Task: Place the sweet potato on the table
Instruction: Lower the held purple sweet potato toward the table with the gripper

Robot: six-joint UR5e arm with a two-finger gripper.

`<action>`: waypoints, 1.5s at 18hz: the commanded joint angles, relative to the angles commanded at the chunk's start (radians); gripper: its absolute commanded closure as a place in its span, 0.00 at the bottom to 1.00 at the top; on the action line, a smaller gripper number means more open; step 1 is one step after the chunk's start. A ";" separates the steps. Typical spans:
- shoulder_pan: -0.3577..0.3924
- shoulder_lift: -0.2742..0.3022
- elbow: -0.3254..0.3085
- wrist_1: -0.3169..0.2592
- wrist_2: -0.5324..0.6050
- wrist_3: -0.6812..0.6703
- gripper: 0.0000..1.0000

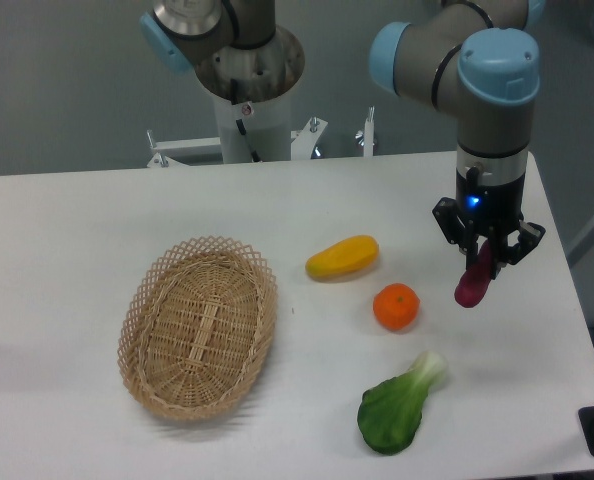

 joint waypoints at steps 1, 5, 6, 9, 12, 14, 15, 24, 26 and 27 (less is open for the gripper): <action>0.000 0.000 -0.002 0.002 0.000 0.002 0.68; 0.000 0.000 -0.003 0.002 0.002 0.002 0.68; 0.000 -0.002 -0.006 0.003 0.002 0.002 0.68; 0.000 0.000 -0.023 0.006 0.003 0.024 0.68; 0.015 0.009 -0.057 0.008 0.005 0.064 0.68; 0.026 0.009 -0.083 0.009 0.006 0.104 0.68; 0.035 0.011 -0.095 0.009 0.005 0.126 0.68; 0.116 -0.024 -0.167 0.095 0.000 0.437 0.68; 0.141 -0.063 -0.189 0.129 -0.002 0.510 0.68; 0.146 -0.070 -0.192 0.140 -0.002 0.526 0.68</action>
